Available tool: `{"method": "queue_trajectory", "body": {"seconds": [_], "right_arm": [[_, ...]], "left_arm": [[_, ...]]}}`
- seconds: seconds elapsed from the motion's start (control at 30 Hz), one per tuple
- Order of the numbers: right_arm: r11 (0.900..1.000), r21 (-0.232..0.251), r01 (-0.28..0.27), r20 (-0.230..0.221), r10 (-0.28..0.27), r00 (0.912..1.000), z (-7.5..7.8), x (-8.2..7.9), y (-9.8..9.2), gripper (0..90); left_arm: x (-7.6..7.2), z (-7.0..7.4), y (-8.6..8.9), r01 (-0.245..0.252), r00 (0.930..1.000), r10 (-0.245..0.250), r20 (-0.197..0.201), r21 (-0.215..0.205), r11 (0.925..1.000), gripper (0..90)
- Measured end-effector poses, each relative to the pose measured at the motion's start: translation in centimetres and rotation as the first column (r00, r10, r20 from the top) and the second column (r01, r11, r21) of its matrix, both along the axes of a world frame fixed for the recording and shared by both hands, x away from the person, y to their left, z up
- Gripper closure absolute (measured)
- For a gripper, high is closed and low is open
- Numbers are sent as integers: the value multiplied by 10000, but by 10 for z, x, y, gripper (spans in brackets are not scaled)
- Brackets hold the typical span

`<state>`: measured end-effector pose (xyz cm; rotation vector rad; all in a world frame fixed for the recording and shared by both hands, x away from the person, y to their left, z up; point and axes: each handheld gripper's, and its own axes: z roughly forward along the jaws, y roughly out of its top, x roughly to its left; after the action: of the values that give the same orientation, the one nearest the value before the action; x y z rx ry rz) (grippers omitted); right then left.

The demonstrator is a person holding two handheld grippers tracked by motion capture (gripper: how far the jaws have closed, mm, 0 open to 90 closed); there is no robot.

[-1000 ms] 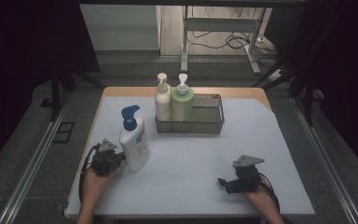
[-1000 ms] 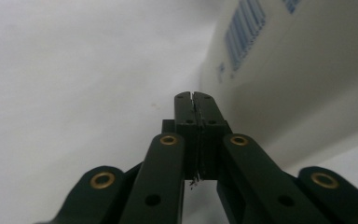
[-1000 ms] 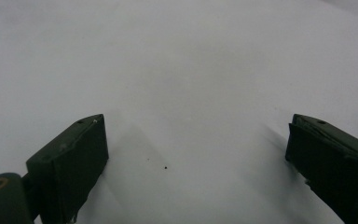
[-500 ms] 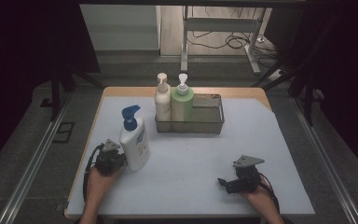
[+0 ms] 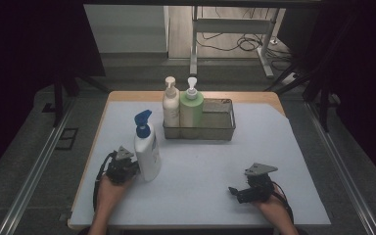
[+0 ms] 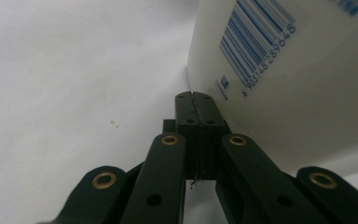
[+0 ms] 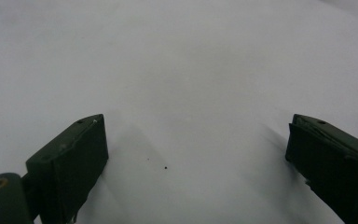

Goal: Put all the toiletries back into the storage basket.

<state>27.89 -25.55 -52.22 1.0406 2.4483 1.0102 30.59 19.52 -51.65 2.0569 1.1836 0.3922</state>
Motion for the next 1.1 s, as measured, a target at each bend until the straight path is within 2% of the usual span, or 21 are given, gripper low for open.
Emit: {"method": "queue_trajectory", "body": {"seconds": [0.6,1.1], "right_arm": [[10000,-1,-6,9,6,10000,0,0,0,52],[10000,3,1,6,-1,10000,0,0,0,52]], "left_arm": [[-2,3,-31,942,9955,-943,104,167,9954,894],[-6,6,-57,1452,9892,-1454,186,137,9893,895]]}}
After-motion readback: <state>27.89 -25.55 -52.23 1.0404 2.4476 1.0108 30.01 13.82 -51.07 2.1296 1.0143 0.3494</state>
